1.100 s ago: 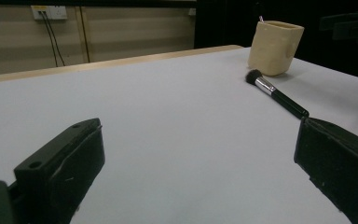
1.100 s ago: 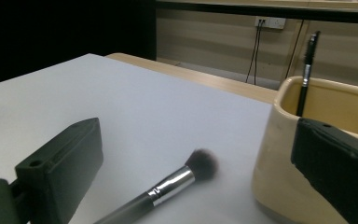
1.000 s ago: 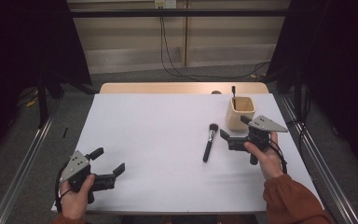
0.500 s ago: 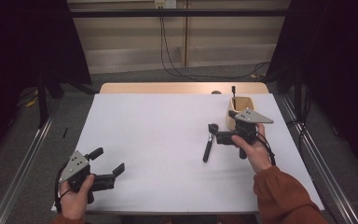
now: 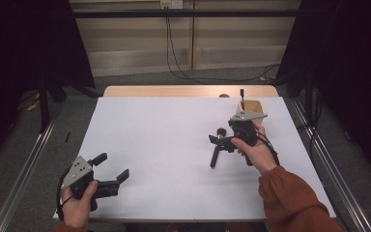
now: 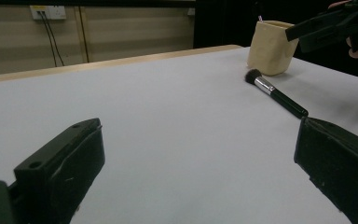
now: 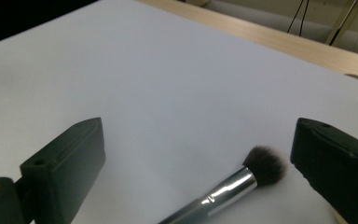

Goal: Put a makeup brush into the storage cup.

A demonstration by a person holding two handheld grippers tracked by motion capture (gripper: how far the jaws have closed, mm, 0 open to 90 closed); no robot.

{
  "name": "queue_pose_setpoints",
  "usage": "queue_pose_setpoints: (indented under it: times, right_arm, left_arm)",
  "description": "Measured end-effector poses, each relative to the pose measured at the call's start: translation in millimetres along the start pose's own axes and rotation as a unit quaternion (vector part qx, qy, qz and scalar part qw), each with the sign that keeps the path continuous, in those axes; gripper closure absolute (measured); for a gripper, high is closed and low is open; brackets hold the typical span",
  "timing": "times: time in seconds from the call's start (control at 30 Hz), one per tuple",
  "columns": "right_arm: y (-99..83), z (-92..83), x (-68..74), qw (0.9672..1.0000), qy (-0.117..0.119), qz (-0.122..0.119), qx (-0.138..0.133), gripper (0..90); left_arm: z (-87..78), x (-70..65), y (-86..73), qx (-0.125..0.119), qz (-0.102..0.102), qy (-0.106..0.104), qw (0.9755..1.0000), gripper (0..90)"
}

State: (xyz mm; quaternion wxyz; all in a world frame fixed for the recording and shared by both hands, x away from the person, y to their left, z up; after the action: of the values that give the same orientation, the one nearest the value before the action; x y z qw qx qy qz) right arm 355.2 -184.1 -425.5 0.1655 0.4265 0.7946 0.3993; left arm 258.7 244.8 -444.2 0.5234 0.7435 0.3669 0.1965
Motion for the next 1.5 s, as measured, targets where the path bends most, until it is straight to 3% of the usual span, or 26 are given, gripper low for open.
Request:
queue_pose_setpoints:
  times: [0.23,0.47,0.87,1.13,1.33,1.5]
  right_arm:
    - [0.2,5.5,-4.0,0.999,0.001,0.001,0.044,3.4]
    - [2.5,9.6,-5.4,0.9957,0.007,0.006,0.092,4.2]
    - [5.0,20.2,-10.5,0.9845,0.0,0.021,0.174,4.6]
    - [6.3,29.6,-11.1,0.9715,0.006,0.024,0.236,4.2]
    - [10.8,39.2,-13.1,0.9589,0.018,0.046,0.279,5.2]
    - [8.2,50.6,-15.4,0.9451,0.018,0.063,0.32,6.0]
  left_arm:
    - [-0.1,0.5,0.0,0.0,0.0,0.003,1.0,1.8]
    - [0.2,0.2,0.1,0.001,0.001,0.001,1.0,1.8]
    - [0.5,0.2,-0.4,0.005,0.003,0.004,1.0,1.8]
    - [1.1,0.1,-0.8,0.007,0.005,0.004,1.0,1.8]
    - [0.9,0.2,-0.7,0.007,0.004,0.004,1.0,1.8]
    - [0.9,0.4,-0.8,0.009,0.007,0.003,0.9999,1.8]
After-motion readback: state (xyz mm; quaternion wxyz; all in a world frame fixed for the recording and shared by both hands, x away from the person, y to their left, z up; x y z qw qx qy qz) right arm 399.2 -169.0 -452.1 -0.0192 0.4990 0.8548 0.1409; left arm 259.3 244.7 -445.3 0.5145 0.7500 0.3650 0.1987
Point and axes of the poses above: each handheld gripper's, and its own axes: z roughly forward along the jaws, y roughly out of its top, x roughly to its left, the point moved 2 cm from there along z, roughly forward along the jaws, and after that the axes turned 6 degrees about x, right-handed, at the moved point
